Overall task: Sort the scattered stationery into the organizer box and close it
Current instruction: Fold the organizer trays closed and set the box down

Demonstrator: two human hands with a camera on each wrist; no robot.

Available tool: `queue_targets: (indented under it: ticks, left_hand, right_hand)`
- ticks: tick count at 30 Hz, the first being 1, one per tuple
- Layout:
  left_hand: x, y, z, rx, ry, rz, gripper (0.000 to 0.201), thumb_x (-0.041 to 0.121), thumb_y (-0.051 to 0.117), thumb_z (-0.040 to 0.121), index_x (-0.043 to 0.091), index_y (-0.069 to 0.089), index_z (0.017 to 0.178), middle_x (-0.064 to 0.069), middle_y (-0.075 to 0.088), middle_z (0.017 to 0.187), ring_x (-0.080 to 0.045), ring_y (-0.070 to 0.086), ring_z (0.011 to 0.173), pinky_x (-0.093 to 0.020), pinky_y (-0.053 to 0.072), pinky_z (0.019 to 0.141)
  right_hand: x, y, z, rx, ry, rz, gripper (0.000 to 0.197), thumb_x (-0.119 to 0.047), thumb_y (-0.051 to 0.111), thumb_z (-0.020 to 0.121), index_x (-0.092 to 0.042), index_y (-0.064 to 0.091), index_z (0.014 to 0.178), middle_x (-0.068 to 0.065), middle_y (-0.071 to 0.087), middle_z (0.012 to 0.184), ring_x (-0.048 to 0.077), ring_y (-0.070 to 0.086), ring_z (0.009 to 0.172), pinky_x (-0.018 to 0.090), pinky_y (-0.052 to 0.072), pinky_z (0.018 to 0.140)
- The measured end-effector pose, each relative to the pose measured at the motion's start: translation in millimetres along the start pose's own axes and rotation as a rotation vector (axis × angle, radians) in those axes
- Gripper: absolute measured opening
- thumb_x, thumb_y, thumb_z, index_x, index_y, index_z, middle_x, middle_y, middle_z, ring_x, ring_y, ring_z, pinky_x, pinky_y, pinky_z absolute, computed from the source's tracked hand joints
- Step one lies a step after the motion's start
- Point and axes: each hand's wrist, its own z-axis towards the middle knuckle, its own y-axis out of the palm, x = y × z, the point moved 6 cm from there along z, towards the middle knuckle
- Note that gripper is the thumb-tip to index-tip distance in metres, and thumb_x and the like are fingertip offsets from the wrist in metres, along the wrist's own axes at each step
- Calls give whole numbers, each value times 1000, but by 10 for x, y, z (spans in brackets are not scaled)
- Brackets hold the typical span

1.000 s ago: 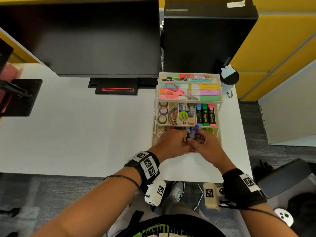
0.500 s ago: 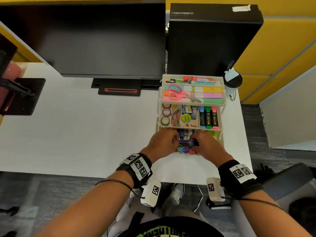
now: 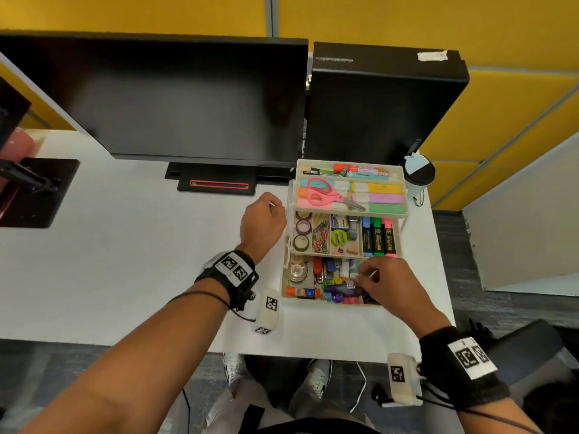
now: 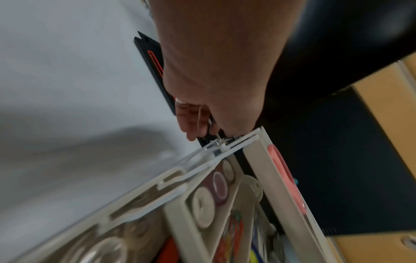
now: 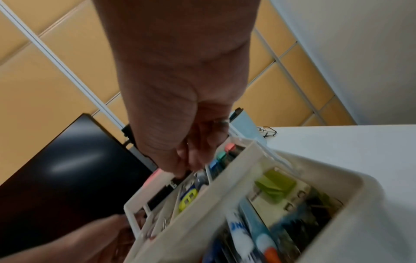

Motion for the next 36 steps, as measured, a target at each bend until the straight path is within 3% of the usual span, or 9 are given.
queue_targets:
  ticks: [4,7,11,16,22,26,29,32,36]
  left_hand:
    - [-95,253,533,-160,-126,78,40,45,50,102,11,70,96,-4,72,98,-24,66,91,-30,45,74]
    - [-113,408,804,-221,-192,58,44,46,56,99,8,73,84,-9,74,87,-28,71,86,-36,57,76]
    - [-120,526,996,-281,-233,129,31,36,63,93,9,74,84,-10,75,81,-27,74,75,-43,64,74]
    - [-77,571,1045,-251,-185,349,20,22,64,96,7,74,85,-12,74,85,-26,71,75,-35,56,61]
    - [-20,575,1078,-232,-121,377,16,15,64,96,8,75,86,-11,72,86,-23,65,70,-29,46,56]
    - [-27,536,1026,-229,-83,322,17,13,67,93,8,73,77,-8,71,78,-26,69,74,-31,50,59]
    - [4,464,975,-191,-57,281,16,9,69,87,13,70,72,-4,70,76,-24,68,75,-29,52,60]
    - [104,368,880,-151,17,218,22,-2,63,85,13,63,68,4,60,66,-21,62,71,-22,37,52]
    - [239,217,766,-101,51,84,10,3,62,88,8,63,79,-2,65,73,-19,57,66,-25,40,53]
  right_hand:
    - [-86,-536,91,341,-2,113,5,-24,71,94,-26,72,89,-13,66,77,6,61,64,25,49,58]
    - [82,-819,224,591,91,94,11,-28,67,97,-22,66,106,-4,63,96,17,59,73,30,46,64]
    - [473,-739,505,445,303,29,41,-30,64,99,-14,58,137,10,62,126,30,66,100,39,54,85]
    - [516,-662,553,448,250,104,11,-15,59,102,-14,70,103,5,75,95,21,68,76,27,46,66]
    - [510,-648,506,410,247,161,10,-19,61,101,-22,66,94,-5,73,93,10,69,71,11,43,52]
    - [429,-661,415,373,217,281,28,-48,51,104,-25,66,100,-10,72,97,4,72,80,27,60,62]
    - [354,-730,327,381,232,277,46,-56,39,106,-20,66,102,-9,71,94,1,67,84,23,51,63]
    - [343,-749,232,398,272,296,52,-59,36,106,-16,62,90,-3,69,82,7,66,77,25,44,59]
    - [425,-714,96,431,288,292,53,-52,42,106,-8,57,80,1,65,73,12,63,68,24,41,55]
